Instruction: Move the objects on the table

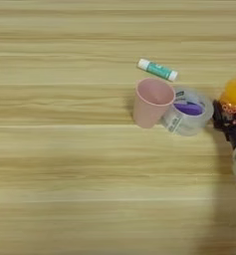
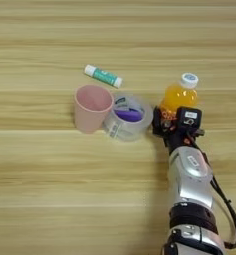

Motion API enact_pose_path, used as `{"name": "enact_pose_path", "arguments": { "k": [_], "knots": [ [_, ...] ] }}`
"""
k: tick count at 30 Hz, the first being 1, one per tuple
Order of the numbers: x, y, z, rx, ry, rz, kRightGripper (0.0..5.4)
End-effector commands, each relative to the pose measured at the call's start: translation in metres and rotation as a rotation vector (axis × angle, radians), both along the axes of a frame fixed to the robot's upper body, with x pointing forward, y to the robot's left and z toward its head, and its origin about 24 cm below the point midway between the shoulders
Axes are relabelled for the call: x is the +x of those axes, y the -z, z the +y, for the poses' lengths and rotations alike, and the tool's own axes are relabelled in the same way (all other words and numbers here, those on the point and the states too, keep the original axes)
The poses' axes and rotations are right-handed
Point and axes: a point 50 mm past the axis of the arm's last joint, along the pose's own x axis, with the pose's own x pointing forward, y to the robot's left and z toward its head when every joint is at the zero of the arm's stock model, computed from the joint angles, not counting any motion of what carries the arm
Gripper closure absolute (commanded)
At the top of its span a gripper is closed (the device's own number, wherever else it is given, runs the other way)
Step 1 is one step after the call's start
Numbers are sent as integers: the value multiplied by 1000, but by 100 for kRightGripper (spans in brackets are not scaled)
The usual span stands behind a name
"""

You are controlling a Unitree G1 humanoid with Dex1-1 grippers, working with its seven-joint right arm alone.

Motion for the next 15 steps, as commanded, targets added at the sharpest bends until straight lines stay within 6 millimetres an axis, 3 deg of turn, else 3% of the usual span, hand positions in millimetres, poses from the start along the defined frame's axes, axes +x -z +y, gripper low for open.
{"name": "enact_pose_path", "arguments": {
  "k": [1,15],
  "knots": [
    [15,-28,2,-49,-32,-93,198],
    [12,-16,3,-41,-20,-2,198]
  ]
}}
